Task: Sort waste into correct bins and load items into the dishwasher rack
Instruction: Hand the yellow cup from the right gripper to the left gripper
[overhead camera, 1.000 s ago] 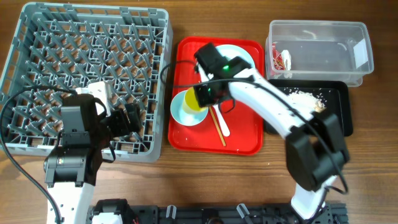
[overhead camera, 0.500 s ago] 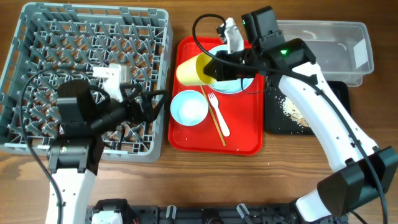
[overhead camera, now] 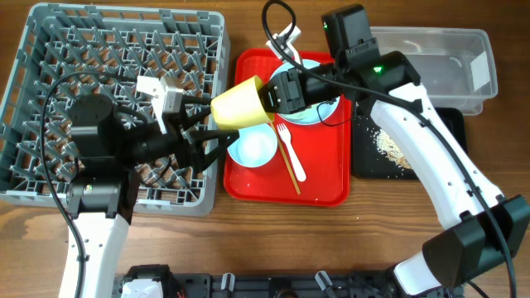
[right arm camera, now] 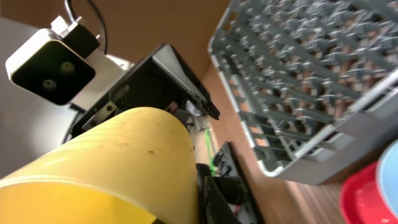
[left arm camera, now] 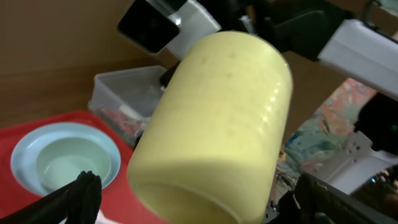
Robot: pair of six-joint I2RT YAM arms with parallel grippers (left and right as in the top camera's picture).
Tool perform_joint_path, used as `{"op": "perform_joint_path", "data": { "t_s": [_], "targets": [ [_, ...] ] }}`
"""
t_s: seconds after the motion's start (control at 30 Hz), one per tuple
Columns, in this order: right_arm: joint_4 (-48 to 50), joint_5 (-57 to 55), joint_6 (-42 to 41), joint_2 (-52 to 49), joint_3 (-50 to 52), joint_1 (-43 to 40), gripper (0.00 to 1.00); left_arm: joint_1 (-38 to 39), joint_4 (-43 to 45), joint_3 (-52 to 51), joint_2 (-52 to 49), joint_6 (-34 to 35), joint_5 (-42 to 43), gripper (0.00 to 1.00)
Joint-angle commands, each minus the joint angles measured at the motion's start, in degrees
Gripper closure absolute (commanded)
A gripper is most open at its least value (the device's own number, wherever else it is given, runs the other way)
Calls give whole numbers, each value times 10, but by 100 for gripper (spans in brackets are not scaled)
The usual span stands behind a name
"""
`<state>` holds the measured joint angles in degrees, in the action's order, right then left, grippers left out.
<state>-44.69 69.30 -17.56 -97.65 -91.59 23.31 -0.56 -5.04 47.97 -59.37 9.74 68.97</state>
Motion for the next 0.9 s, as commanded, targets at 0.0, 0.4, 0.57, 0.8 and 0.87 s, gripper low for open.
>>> {"op": "perform_joint_path", "data": {
  "t_s": [0.0, 0.4, 0.57, 0.8, 0.87],
  "targets": [
    [3, 54, 0, -6, -2, 1, 92, -4, 37, 8, -1, 3, 72, 0],
    [3, 54, -9, -6, -2, 9, 92, 33, 87, 8, -2, 29, 47, 4],
    [3, 54, -21, -6, -2, 13, 92, 38, 88, 8, -3, 29, 44, 5],
    [3, 54, -36, -6, -2, 22, 93, 38, 92, 8, -3, 29, 45, 19],
    [3, 54, -37, -6, -2, 25, 93, 38, 92, 8, -3, 29, 44, 19]
  ]
}}
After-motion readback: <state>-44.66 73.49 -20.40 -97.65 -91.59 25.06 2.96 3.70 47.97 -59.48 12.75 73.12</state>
